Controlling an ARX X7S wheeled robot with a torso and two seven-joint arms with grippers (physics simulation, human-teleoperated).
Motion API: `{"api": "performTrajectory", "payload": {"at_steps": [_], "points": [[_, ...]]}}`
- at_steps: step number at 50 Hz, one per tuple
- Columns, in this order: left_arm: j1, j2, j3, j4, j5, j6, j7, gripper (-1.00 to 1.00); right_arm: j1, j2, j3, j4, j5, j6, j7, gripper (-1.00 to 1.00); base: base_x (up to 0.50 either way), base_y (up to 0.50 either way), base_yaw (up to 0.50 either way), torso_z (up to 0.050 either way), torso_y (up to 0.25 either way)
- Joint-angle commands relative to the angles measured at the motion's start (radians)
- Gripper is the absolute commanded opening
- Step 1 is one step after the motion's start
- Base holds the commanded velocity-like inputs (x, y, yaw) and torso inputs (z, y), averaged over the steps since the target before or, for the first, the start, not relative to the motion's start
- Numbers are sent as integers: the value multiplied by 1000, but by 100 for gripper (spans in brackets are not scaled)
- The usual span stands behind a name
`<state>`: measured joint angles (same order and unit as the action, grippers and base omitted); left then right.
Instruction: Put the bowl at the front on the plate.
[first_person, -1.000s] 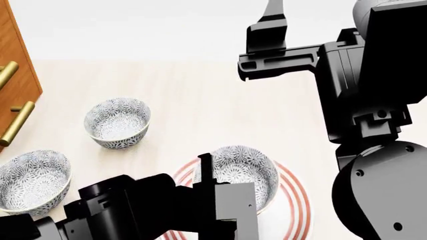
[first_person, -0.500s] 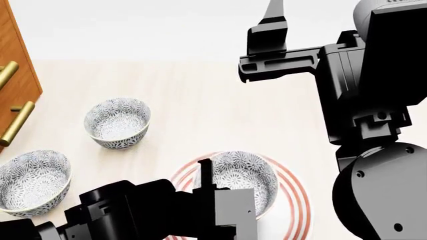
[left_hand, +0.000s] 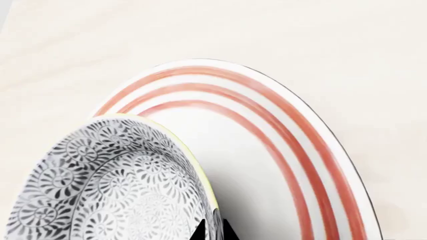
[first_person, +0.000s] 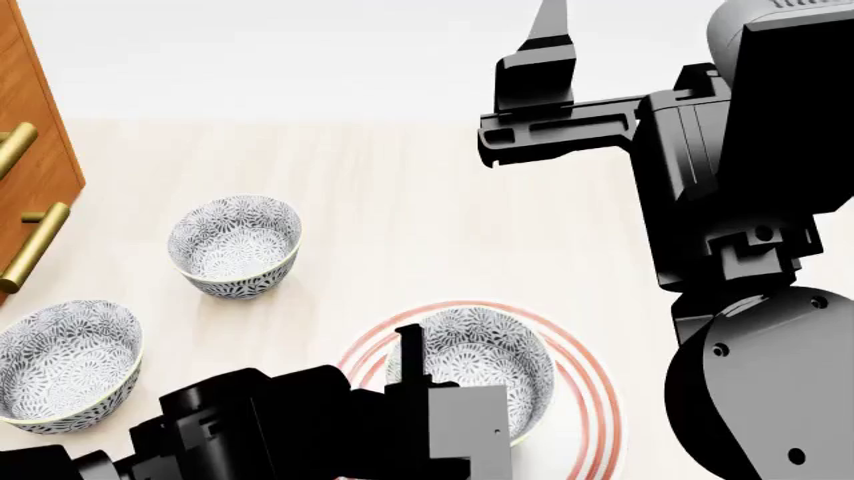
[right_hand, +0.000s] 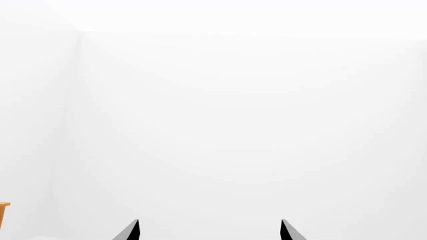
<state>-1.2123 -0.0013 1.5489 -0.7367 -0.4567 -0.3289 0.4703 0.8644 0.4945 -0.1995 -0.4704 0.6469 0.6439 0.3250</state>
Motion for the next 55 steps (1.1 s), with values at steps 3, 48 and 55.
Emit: {"api": "performTrajectory", "payload": {"at_steps": [3,48,55], "points": [[18,1,-1,-3,14,0,-2,-100,0,2,-2,1,1,-2,1,100,0,0,0,0,0],[-91,1,-15,28,-253,28,7,100,28,4,-21,15,-2,1,1,100,0,0,0,0,0],[-116,1,-19,29,-330,40,22,100,26,6,-21,15,-2,1,4,100,0,0,0,0,0]]}}
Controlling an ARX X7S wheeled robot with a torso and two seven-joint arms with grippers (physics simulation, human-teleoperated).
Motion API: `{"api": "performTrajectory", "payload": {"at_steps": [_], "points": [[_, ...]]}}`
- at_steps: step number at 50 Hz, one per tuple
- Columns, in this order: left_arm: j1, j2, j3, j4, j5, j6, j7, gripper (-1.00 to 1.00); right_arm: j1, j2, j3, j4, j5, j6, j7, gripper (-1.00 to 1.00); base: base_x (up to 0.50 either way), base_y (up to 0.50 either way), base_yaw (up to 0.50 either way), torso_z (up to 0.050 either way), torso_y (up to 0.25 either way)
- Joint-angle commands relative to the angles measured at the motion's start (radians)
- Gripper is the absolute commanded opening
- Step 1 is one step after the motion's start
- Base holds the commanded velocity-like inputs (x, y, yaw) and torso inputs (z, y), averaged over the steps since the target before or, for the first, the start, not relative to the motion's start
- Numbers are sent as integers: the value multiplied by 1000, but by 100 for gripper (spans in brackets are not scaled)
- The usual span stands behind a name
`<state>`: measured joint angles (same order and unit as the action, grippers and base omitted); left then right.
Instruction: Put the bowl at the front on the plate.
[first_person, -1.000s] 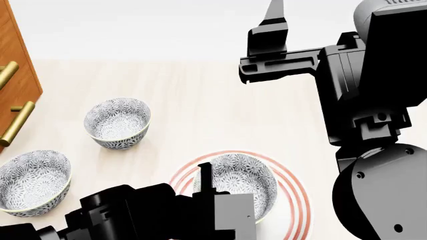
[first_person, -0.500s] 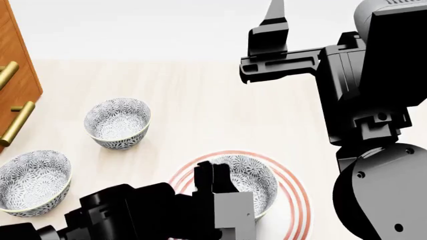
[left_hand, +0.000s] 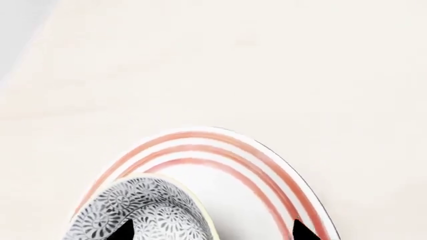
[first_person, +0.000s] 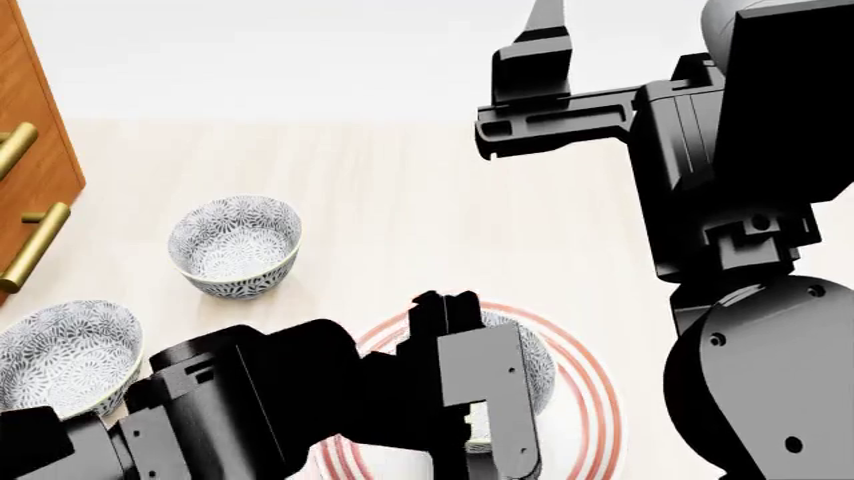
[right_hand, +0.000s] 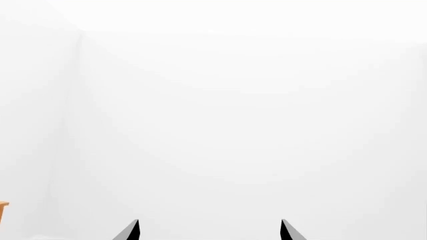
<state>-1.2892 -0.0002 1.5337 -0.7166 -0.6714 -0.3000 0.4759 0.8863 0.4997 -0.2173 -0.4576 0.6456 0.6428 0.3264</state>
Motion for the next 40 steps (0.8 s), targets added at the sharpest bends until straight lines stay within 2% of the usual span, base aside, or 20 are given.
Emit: {"api": "performTrajectory", "payload": {"at_steps": [1,9,15,29,40], "points": [[-44,0,-6,5,-128,8,13,100,3,1,-3,3,0,1,3,100,0,0,0,0,0],[-67,0,-9,-5,-184,27,18,100,-5,6,-8,4,-10,-3,5,100,0,0,0,0,0],[-91,-5,-78,-20,-286,24,37,100,-10,9,-6,1,-9,-7,6,100,0,0,0,0,0],[-114,-4,-140,-140,-335,83,47,100,-7,9,-8,-4,-7,-5,12,100,0,0,0,0,0],[-114,-1,-107,-238,-365,156,26,100,0,6,-14,1,-8,-7,11,100,0,0,0,0,0]]}}
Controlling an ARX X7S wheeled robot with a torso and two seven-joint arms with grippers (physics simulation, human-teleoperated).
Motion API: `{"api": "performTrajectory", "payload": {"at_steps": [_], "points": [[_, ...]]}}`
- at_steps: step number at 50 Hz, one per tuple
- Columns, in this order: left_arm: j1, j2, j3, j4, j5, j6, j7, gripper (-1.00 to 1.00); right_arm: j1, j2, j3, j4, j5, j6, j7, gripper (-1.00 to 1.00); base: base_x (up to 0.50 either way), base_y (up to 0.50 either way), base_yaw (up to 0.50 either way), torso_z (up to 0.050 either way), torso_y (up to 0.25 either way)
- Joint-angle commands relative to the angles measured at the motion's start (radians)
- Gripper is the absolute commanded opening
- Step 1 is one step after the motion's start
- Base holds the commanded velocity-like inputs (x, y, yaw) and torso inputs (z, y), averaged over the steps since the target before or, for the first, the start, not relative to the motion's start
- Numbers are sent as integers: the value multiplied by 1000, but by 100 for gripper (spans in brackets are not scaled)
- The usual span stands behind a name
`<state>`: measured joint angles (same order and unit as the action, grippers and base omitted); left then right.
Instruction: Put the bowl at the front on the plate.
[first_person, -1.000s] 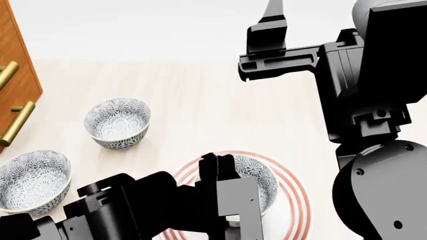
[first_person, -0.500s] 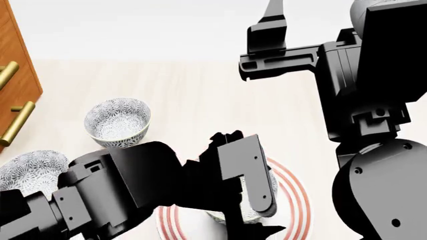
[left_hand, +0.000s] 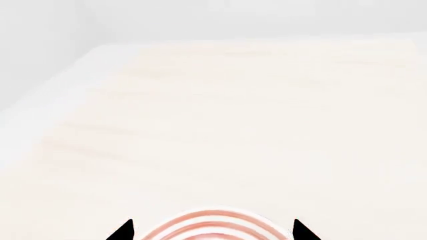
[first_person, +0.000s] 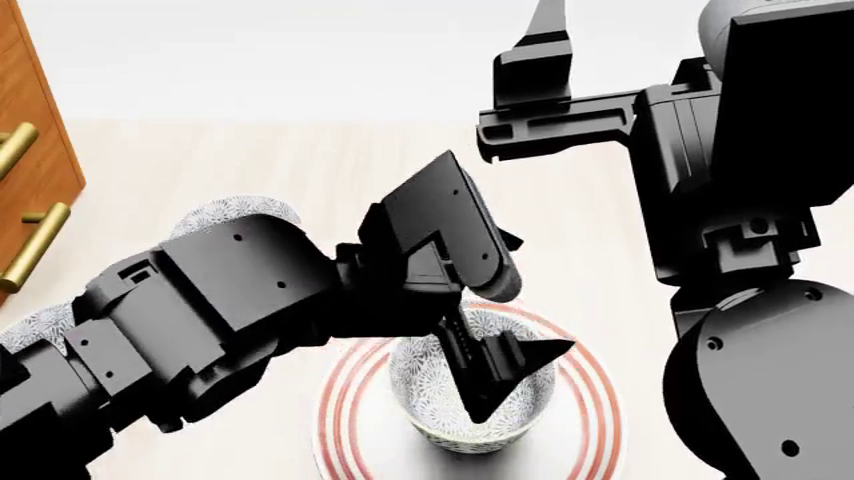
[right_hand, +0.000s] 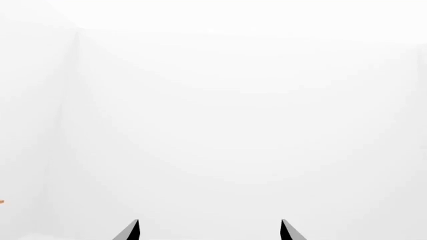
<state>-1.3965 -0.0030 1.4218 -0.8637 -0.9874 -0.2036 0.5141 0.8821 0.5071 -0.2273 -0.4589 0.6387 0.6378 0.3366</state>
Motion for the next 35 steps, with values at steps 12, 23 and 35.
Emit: {"api": "performTrajectory", "payload": {"at_steps": [12,23,35], "points": [[2,3,70,-201,-131,161,-59,100,7,10,3,-6,3,7,9,100,0,0,0,0,0],[-1,3,74,-238,-197,221,-136,100,8,5,-9,21,-7,-9,-3,100,0,0,0,0,0],[13,2,56,-295,-223,302,-211,100,-17,10,6,19,-6,-28,0,100,0,0,0,0,0]]}}
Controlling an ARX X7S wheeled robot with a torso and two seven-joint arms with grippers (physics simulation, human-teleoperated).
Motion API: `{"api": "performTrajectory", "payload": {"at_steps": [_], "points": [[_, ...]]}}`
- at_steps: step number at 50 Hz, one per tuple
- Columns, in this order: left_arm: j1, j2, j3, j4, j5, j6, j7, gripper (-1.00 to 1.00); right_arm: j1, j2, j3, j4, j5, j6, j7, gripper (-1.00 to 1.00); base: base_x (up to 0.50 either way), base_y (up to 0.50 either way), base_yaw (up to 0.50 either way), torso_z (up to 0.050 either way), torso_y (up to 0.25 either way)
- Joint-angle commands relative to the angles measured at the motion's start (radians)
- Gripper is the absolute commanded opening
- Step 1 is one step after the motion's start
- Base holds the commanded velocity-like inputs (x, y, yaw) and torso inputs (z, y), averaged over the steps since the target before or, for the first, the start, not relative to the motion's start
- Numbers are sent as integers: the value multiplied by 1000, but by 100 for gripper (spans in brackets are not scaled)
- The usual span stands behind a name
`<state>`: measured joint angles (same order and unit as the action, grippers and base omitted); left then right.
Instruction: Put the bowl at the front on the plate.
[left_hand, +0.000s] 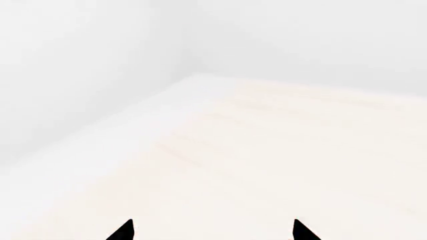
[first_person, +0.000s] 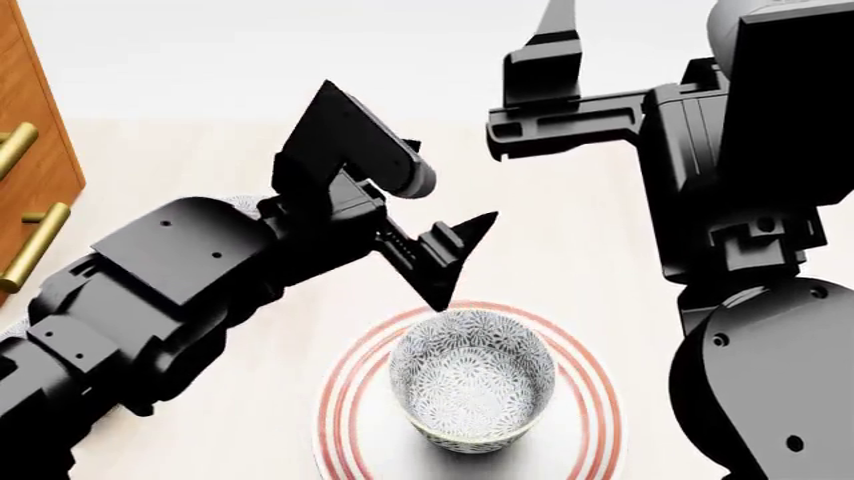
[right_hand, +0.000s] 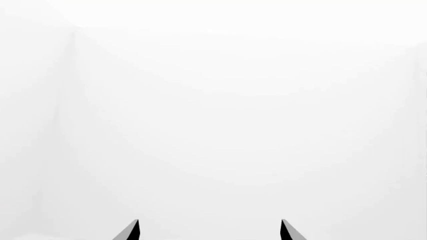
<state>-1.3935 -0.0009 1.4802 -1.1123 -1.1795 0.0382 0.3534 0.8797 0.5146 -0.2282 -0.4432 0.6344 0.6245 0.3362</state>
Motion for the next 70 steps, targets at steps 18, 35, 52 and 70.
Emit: {"api": "performTrajectory", "payload": {"at_steps": [18,35,52,70], "points": [[19,-88,-49,107,-71,74,-171,100,-30,4,15,3,-10,-41,5,100,0,0,0,0,0],[42,-211,-57,339,-64,92,-307,100,-50,2,14,7,-14,-60,5,100,0,0,0,0,0],[51,-296,-65,504,-44,109,-441,100,-57,-3,12,12,-9,-70,2,100,0,0,0,0,0],[63,-400,-68,694,-16,124,-554,100,-54,-3,-11,34,-28,-78,-6,100,0,0,0,0,0]]}}
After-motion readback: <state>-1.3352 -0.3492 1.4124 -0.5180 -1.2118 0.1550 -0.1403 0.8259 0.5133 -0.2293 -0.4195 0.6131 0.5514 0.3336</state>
